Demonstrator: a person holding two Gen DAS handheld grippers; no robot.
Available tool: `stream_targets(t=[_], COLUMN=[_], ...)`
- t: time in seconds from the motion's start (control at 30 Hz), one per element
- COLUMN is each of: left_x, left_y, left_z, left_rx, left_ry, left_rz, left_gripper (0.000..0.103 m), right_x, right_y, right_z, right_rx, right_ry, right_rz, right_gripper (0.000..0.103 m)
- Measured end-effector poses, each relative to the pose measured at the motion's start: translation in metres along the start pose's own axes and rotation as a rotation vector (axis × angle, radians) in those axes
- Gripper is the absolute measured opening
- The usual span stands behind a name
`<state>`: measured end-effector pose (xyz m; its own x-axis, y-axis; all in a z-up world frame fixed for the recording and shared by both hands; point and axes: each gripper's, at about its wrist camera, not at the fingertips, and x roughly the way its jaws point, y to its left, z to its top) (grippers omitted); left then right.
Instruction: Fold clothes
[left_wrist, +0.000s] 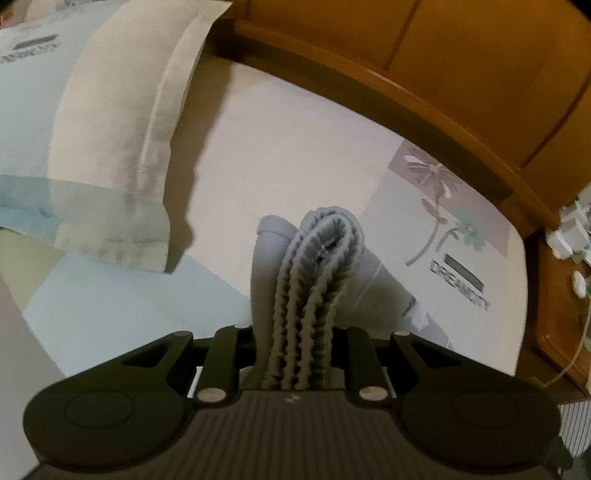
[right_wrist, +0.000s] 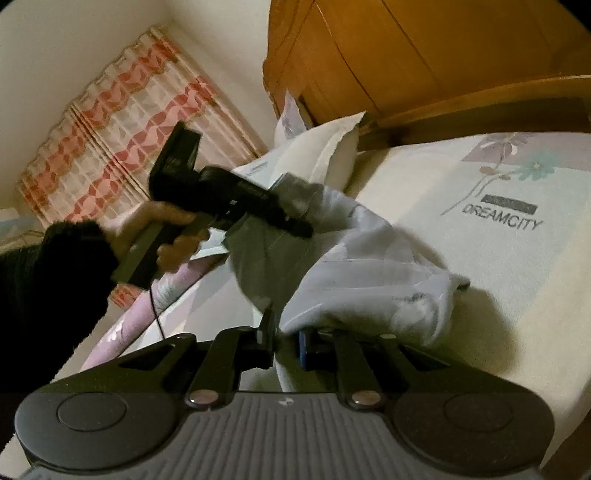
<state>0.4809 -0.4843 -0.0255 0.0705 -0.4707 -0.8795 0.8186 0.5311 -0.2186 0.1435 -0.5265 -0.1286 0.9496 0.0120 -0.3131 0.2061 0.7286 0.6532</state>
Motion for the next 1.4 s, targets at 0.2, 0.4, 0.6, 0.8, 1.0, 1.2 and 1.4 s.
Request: stream_targets(t=[0.2,0.4,0.6,0.8,1.0,1.2,1.4], left_x=[0.021,0.033,-0.008,-0.019,-0.011,-0.005,-0.009], left_y=[0.011,0.023,0.027,0.003,-0.004,0.001,0.000], left_z=[0.009,0.018,0.010,-0.040,-0.097,-0.115,-0.119], left_rx=[-0.028,-0.061,-0.077,0.024,0.022,-0.003,-0.003], left_ry=[0.007,-0.005,-0.080,-0.044,0.026,0.051,0.035], left_rz=[0.005,0.012,0.045,-0.026,-0.100,-0.112,-0.142], left_gripper=[0.025,0.044,0.057,0.060,0.060,0.060,0.060], right_x=[0.002,0.001,-0.008,-0.011,-0.004,0.003,-0.002], right_y=[-0.013,-0.027,-0.054,-0.089,-0.110,-0.101,-0.063], right_z=[-0.004,-0.012,-0.023,-0.027,-0.016,-0.006,-0.001], right_rx=[0.018,0.083,0.264,0.550,0.767,0.610,0.099], right_ry=[0.009,0.038,0.080,0.039,-0.096,-0.143,-0.167], right_rz=[-0.017,0.001,0.022,0.094,0.041,-0.176,-0.339], right_gripper=[0.014,0.038,0.075,0.084,0.084,0.027,0.016])
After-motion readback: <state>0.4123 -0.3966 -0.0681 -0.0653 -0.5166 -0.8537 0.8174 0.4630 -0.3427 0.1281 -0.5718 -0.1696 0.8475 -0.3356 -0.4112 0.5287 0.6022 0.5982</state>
